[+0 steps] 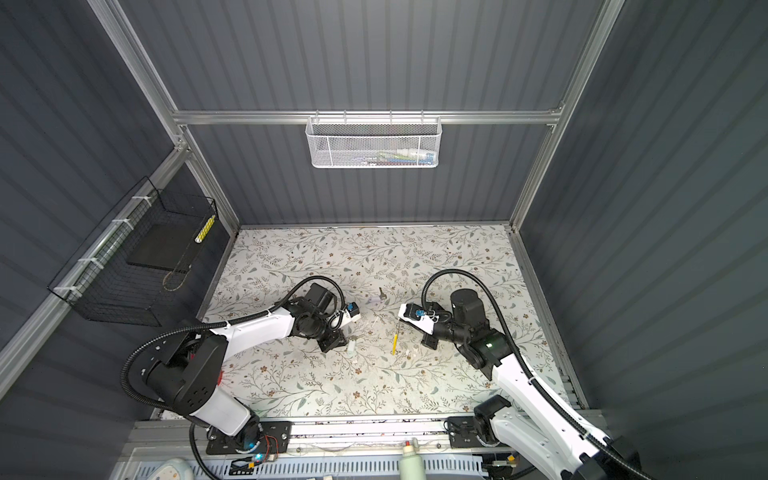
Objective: Put the keys on the keyring
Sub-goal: 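Lower the left gripper and grasp the green-tag key by its ring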
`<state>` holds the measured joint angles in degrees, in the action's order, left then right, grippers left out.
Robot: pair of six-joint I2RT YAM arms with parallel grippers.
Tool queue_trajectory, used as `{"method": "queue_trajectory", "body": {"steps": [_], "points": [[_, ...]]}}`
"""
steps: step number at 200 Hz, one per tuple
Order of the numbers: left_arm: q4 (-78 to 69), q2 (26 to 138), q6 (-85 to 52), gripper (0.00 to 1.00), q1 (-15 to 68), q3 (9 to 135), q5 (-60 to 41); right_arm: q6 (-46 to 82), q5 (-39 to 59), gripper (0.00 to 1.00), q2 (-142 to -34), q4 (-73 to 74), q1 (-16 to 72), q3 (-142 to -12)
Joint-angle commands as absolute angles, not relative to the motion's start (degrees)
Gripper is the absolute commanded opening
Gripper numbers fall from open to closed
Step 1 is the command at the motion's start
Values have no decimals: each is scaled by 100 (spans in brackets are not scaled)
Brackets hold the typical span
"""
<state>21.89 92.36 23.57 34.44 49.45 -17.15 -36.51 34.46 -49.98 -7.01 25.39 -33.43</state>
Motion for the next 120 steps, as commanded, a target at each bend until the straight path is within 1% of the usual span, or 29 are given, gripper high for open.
{"method": "queue_trajectory", "body": {"steps": [1, 10, 73, 92, 112, 120], "points": [[2356, 9358, 2556, 22, 3419, 5192, -1846, -3709, 3544, 0, -4984, -694, 2510, -3307], [2378, 9377, 2586, 22, 3419, 5211, -2052, -3708, 3551, 0, -4983, -690, 2510, -3305], [2539, 9539, 2688, 21, 3453, 5336, -2140, -3736, 3556, 0, -5019, -702, 2490, -3307], [2616, 9603, 2692, 23, 3512, 5381, -2032, -3752, 3558, 0, -5034, -708, 2487, -3313], [2616, 9663, 2671, 23, 3571, 5399, -1934, -3754, 3565, 0, -5054, -703, 2463, -3314], [2594, 9676, 2655, 23, 3577, 5411, -1733, -3754, 3573, 0, -5062, -703, 2464, -3318]]}}
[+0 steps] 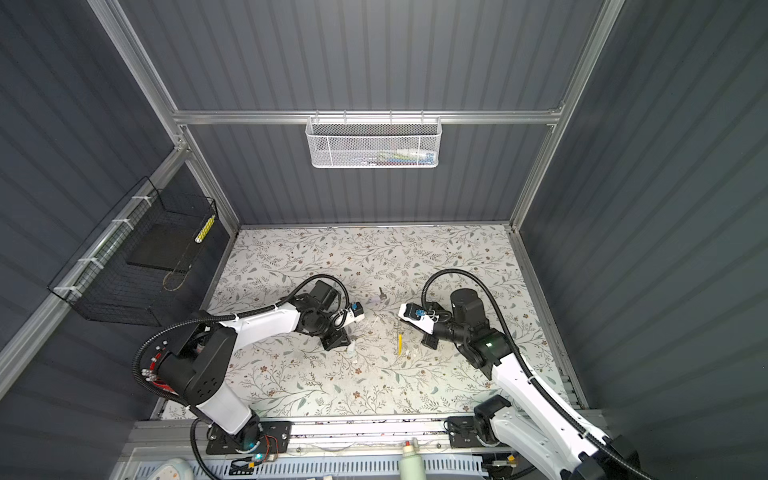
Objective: Put the keys on the keyring
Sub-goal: 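Lower the left gripper and grasp the green-tag key by its ring, then lift the green-tag key and bring its ring to the hoop's split ring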
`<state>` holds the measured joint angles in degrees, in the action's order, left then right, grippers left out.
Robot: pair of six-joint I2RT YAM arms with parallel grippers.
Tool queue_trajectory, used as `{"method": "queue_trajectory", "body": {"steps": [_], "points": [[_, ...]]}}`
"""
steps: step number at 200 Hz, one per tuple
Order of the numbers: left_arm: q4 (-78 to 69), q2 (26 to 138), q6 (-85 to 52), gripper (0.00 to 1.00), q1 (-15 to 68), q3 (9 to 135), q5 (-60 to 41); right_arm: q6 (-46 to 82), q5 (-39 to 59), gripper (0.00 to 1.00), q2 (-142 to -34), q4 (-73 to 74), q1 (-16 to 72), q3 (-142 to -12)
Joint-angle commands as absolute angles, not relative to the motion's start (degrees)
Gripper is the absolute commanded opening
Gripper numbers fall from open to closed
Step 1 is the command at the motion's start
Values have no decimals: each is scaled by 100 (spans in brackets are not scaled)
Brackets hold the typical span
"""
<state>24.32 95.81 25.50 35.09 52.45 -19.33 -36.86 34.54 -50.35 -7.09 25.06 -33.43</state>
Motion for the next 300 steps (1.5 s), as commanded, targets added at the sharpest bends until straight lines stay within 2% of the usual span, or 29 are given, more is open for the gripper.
{"method": "queue_trajectory", "body": {"steps": [1, 112, 175, 250, 282, 300], "points": [[2594, 9677, 2650, 23, 3577, 5413, -1732, -3753, 3571, 0, -5062, -699, 2462, -3316], [2541, 9747, 2621, 11, 3630, 5485, -1670, -3757, 3638, 0, -5106, -681, 2423, -3288], [2461, 9570, 2685, 0, 3636, 5417, -1825, -3739, 3652, 0, -5106, -659, 2415, -3288], [1712, 8154, 2659, 0, 3630, 5063, -2343, -3783, 3709, 0, -5284, -1041, 2406, -3692], [784, 7477, 2663, 0, 3617, 4853, -2435, -3614, 3766, 0, -5447, -1199, 2403, -4001], [229, 7408, 2480, 0, 3481, 4795, -2958, -3406, 3801, 0, -5554, -1154, 2415, -4112]]}}
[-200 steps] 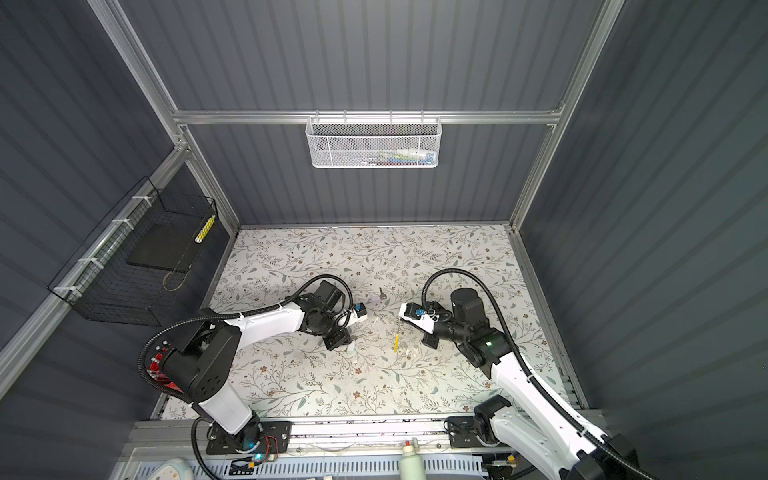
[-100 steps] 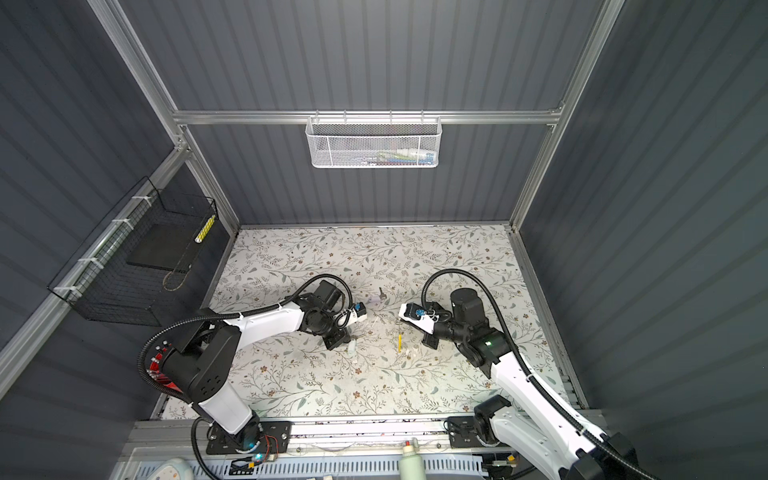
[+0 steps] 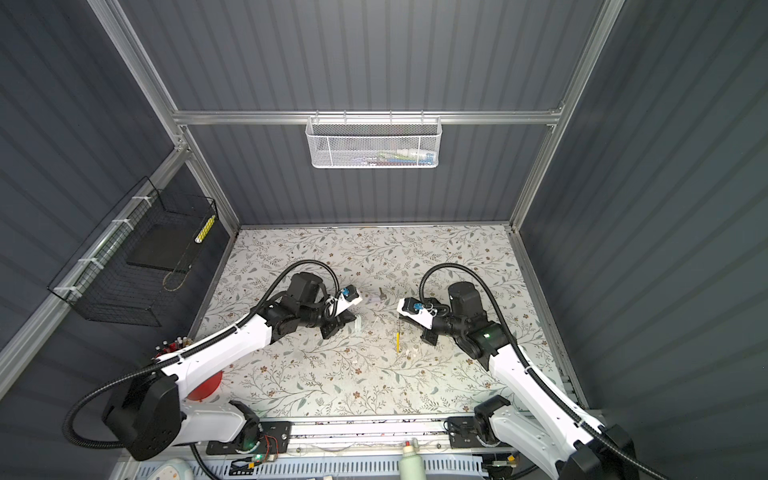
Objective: Put the keys on the keyring
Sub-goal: 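Lift the green-tag key and bring its ring to the hoop's split ring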
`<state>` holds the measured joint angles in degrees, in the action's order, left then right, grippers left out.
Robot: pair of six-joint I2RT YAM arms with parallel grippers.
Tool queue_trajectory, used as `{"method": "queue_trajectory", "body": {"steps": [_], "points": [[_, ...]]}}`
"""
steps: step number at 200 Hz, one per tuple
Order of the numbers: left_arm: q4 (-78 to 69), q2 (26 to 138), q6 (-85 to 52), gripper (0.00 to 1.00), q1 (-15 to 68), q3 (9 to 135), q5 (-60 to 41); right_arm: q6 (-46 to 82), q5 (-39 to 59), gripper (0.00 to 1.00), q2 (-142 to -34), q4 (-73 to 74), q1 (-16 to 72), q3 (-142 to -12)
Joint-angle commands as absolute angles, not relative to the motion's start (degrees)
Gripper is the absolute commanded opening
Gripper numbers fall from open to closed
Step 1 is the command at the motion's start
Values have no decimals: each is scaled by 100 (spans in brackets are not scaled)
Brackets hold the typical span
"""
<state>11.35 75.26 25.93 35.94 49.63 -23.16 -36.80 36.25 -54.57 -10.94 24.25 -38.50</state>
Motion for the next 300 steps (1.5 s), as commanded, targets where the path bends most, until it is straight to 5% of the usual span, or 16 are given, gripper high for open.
{"method": "queue_trajectory", "body": {"steps": [1, 113, 196, 300], "points": [[202, 7413, 2466, 0, 3472, 4801, -2991, -3390, 3803, 0, -5554, -1152, 2416, -4117], [2339, 8391, 3109, 0, 3454, 6287, -3056, -3086, 3051, 0, -6179, -1418, 3247, -4851], [2067, 8384, 2377, 0, 3731, 6496, -2413, -2520, 2982, 0, -6863, -826, 3629, -5114], [1773, 7923, 2304, 0, 3832, 6335, -3259, -2089, 2348, 0, -7041, -412, 3455, -4689]]}}
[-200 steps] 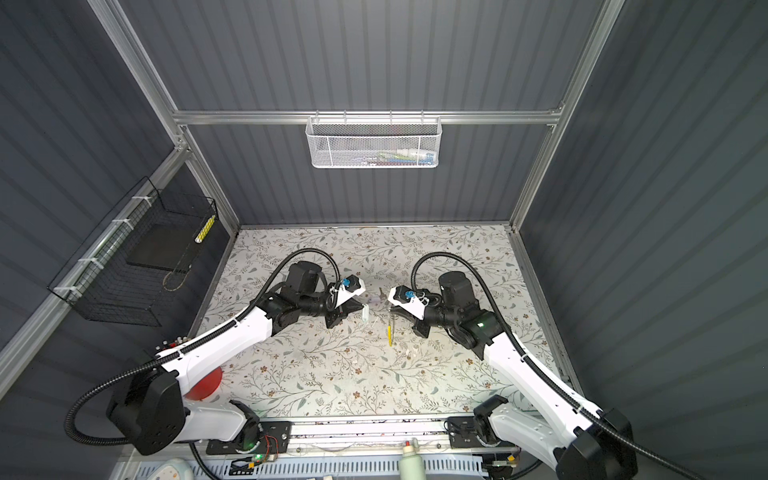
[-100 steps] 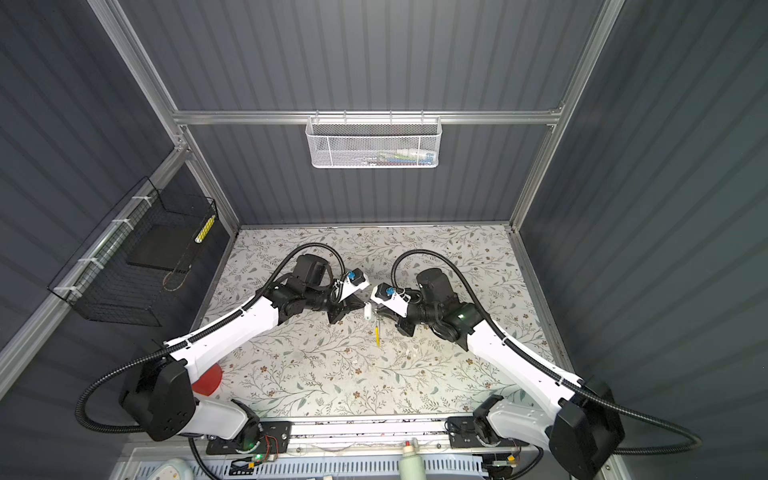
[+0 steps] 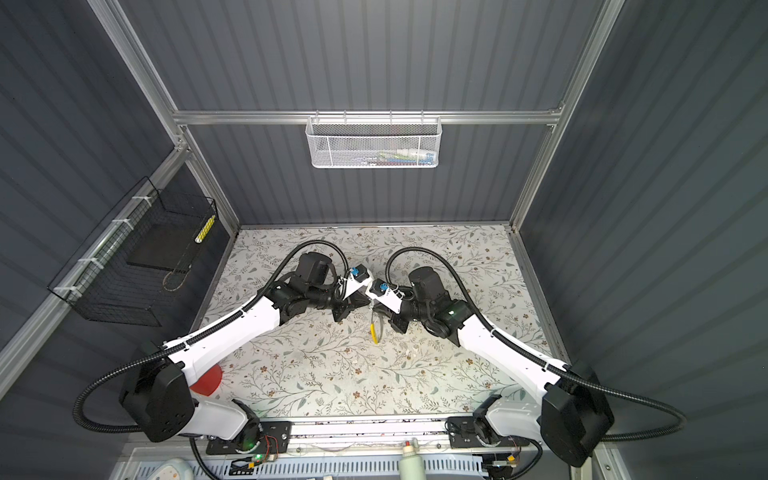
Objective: Put the keys on the keyring
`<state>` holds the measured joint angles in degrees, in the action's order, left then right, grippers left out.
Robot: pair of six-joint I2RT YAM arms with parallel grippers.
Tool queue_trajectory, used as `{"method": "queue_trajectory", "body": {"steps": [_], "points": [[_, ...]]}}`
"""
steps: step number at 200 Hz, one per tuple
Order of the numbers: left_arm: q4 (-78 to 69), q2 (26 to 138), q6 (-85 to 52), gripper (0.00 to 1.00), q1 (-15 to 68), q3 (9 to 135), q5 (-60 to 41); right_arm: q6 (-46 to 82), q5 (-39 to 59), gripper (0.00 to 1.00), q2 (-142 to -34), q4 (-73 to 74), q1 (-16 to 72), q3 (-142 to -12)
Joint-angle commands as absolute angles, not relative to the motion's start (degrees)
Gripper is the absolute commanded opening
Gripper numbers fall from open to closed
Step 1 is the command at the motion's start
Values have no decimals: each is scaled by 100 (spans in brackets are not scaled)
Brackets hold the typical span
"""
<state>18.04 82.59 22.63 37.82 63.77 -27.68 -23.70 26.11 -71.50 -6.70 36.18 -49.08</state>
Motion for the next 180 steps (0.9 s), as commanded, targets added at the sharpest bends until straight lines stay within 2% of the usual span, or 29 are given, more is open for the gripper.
{"method": "queue_trajectory", "body": {"steps": [1, 61, 121, 180], "points": [[1774, 7916, 2308, 0, 3832, 6327, -3264, -2082, 2348, 0, -7041, -412, 3450, -4682], [1794, 7840, 2410, 0, 3832, 6311, -3385, -2168, 2179, 0, -6990, -833, 3280, -4750], [1787, 7818, 2710, 0, 3832, 6228, -3166, -2602, 2199, 0, -6322, -1221, 3241, -4683], [1183, 7483, 3255, 0, 3909, 5887, -3256, -3082, 3044, 0, -6236, -1954, 3238, -4986]]}}
